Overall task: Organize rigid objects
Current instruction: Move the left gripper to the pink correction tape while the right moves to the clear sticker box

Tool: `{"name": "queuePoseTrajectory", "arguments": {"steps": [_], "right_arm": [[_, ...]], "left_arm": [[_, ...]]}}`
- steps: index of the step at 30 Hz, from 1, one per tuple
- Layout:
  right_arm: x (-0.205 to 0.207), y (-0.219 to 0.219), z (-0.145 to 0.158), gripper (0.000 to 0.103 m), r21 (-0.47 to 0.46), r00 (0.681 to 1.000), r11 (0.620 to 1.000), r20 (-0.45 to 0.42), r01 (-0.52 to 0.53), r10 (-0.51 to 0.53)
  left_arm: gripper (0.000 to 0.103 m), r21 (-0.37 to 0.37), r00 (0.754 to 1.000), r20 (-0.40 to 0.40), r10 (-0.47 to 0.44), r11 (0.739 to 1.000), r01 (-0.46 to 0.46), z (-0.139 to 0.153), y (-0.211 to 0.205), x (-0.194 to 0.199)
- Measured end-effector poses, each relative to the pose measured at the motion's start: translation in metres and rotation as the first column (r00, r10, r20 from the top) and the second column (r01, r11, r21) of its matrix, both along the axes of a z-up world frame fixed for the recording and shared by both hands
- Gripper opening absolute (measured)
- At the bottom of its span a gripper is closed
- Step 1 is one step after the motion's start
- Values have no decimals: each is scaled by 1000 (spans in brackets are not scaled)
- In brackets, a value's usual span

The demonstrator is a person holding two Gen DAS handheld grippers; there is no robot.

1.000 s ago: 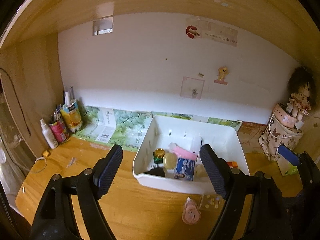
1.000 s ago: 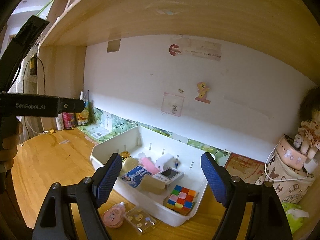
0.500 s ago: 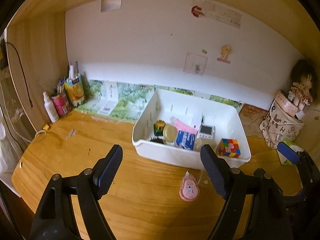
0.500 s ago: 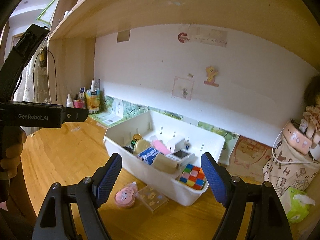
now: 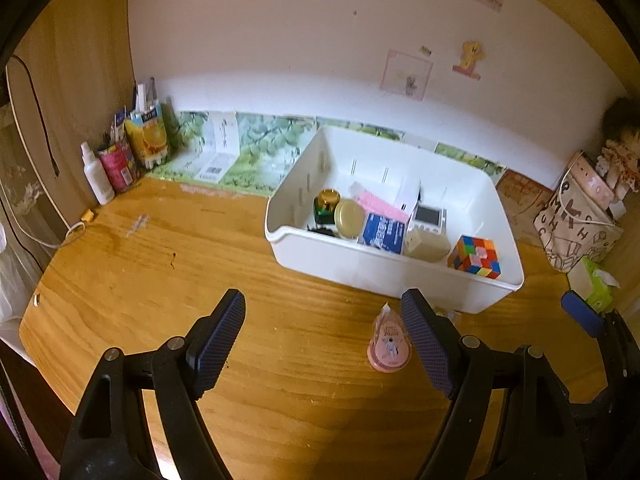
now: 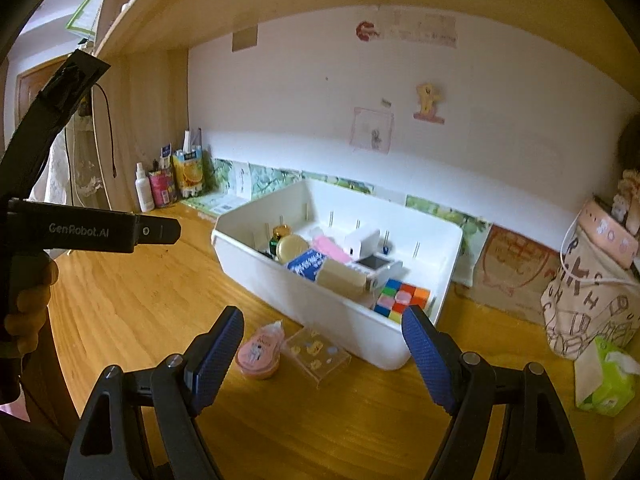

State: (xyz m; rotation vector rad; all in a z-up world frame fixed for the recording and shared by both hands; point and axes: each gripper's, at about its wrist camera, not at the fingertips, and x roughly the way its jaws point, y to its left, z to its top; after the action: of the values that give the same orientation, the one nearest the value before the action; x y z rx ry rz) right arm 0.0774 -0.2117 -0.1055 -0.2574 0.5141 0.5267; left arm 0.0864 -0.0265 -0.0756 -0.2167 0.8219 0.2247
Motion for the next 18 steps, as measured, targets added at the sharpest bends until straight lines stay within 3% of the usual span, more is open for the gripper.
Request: {"name": "queuePoseTrajectory", "arguments": {"steps": [10, 18], "right_arm": [[7, -4, -27, 82, -43, 997, 999, -79, 16, -19], [22, 0, -50, 82, -49, 984, 999, -177, 17, -25]], "left_arm": [[83, -33, 989, -136, -53, 998, 49, -28, -12, 18], [83, -81, 957, -257, -132, 990, 115, -53, -23, 36]]}}
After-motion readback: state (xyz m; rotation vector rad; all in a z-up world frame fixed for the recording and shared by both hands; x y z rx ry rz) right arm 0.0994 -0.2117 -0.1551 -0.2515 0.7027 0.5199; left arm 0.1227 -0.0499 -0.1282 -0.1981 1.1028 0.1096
